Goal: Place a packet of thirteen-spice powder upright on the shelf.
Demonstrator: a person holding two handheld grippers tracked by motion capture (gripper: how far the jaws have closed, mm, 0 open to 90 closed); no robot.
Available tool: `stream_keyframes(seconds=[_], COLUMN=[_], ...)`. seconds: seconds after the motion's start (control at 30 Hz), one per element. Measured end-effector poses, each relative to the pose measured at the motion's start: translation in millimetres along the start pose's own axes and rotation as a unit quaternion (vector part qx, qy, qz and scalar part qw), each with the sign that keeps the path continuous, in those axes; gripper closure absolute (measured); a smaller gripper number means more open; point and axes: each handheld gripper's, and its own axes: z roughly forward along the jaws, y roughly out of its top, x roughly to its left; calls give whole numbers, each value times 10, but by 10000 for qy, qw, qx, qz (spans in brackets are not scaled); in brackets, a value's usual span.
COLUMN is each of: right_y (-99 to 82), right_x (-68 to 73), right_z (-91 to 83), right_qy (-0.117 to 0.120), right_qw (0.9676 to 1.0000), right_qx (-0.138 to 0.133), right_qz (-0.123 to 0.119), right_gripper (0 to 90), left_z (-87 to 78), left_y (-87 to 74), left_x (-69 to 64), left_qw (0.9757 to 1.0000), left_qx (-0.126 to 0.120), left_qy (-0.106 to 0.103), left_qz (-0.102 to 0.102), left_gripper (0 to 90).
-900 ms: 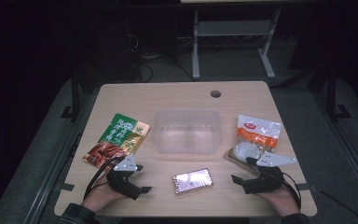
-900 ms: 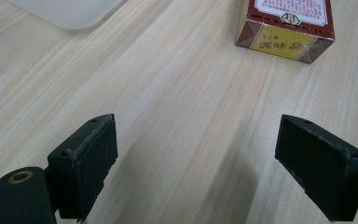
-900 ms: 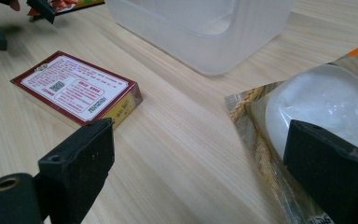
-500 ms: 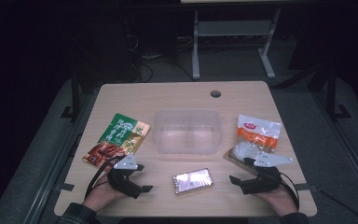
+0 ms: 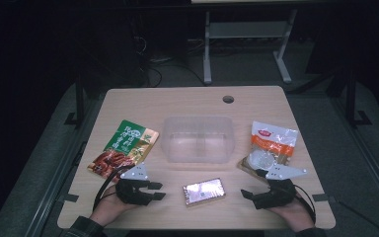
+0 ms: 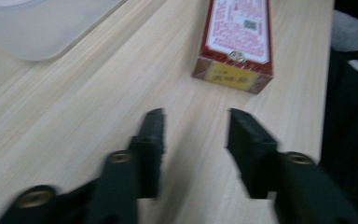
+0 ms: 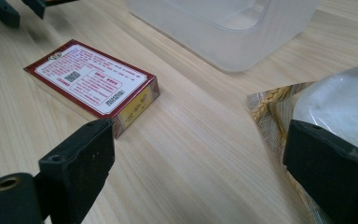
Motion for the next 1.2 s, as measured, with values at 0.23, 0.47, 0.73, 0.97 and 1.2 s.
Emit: stream_keyframes(seconds=[0.23, 0.47, 0.73, 0.97, 1.2], right_y=[-13, -19, -25, -25, -32], right_x=[-17, -21, 14, 15, 15], right_z=[15, 29, 8, 22, 30], right_qy=[46, 70, 17, 18, 61], right_qw=[10000, 9999, 9999, 9999, 9999], right_qx=[71, 72, 86, 108, 109], right_qz=[9, 16, -72, -65, -55], right_gripper=[82, 83, 83, 83, 83], left_z=[9, 188, 428, 643, 746], left_y=[92, 258, 402, 424, 350], left_x=[-51, -224, -349, -493, -483], left_qw=[9991, 9974, 9952, 9932, 9928], left_qx=[-137, -143, -14, 267, 578], left_qy=[-397, -694, -926, -1003, -903], left_qz=[-100, 103, 310, 530, 539], left_gripper=[896, 896, 896, 896, 896])
